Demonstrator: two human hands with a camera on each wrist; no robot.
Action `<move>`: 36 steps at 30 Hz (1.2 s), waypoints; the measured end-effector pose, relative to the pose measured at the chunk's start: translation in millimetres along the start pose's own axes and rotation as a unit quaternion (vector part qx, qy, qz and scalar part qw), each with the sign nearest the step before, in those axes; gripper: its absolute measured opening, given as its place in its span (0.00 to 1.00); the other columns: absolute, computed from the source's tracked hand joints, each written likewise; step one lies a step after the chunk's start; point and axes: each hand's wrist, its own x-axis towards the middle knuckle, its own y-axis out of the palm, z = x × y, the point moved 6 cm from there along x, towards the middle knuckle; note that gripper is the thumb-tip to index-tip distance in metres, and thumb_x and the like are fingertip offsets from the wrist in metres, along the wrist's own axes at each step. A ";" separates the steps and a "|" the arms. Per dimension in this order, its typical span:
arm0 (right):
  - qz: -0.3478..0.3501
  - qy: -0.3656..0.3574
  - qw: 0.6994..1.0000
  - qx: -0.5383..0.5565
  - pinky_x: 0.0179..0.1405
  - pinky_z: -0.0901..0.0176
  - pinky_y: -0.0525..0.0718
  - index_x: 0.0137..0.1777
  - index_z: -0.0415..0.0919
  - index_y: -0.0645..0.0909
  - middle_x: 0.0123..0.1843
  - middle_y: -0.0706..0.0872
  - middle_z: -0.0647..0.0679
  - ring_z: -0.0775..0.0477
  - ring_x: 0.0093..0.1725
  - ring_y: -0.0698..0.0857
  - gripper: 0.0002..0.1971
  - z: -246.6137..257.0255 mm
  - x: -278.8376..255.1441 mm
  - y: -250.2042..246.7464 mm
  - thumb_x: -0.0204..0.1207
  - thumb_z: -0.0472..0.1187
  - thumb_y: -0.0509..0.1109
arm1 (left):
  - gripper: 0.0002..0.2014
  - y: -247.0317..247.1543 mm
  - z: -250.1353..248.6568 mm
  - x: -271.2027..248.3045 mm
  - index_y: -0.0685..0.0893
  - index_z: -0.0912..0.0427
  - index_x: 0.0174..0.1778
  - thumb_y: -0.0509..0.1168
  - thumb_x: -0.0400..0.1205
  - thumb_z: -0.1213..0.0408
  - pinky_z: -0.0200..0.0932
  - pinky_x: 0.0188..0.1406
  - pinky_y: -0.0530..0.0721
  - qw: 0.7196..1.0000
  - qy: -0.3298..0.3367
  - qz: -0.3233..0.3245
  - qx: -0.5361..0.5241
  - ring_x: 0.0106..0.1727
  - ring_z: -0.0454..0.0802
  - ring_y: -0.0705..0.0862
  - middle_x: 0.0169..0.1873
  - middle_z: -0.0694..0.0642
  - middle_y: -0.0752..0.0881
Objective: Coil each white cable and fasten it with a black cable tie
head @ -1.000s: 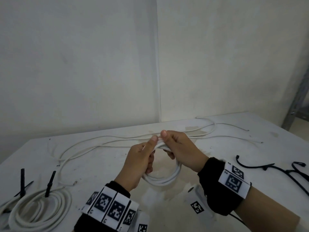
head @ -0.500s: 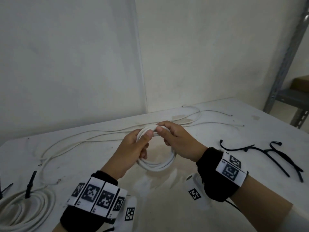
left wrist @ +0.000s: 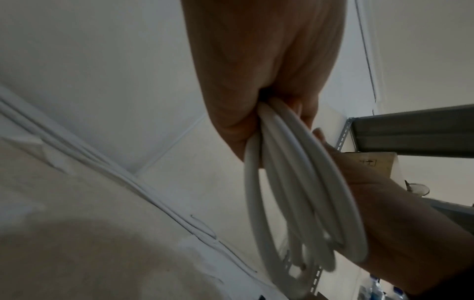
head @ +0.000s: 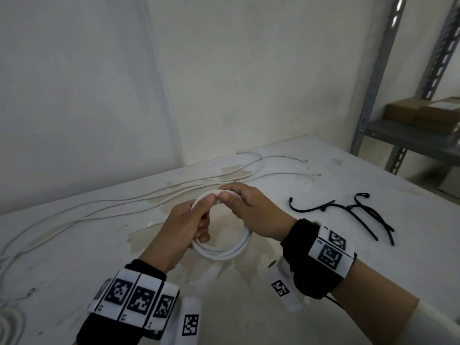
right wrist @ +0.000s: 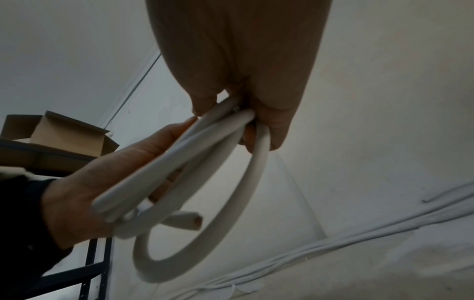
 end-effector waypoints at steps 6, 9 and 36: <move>-0.048 0.070 0.996 -0.040 0.40 0.71 0.76 0.59 0.38 0.78 0.44 0.80 0.53 0.56 0.42 0.80 0.15 -29.7 -6.1 -46.7 0.82 0.47 0.57 | 0.18 6.1 3.7 7.9 0.69 0.58 0.27 0.61 0.82 0.57 0.37 0.20 0.67 0.999 -0.001 -0.029 -0.027 0.17 0.43 0.62 0.17 0.47 0.64; -0.066 0.159 0.974 -0.145 0.41 0.65 0.74 0.62 0.40 0.77 0.49 0.79 0.50 0.55 0.41 0.78 0.15 -70.0 -11.1 -84.2 0.80 0.46 0.63 | 0.18 6.6 6.5 12.0 0.69 0.58 0.28 0.62 0.82 0.57 0.37 0.19 0.67 0.999 -0.001 -0.034 -0.030 0.16 0.43 0.62 0.15 0.47 0.64; -0.039 0.127 0.975 -0.180 0.23 0.77 0.71 0.51 0.42 0.72 0.42 0.82 0.47 0.64 0.28 0.77 0.05 -51.7 25.2 -49.7 0.83 0.35 0.56 | 0.18 -41.5 11.7 13.1 0.69 0.58 0.27 0.62 0.82 0.57 0.39 0.21 0.67 0.992 0.002 -0.125 -0.034 0.16 0.43 0.62 0.15 0.48 0.64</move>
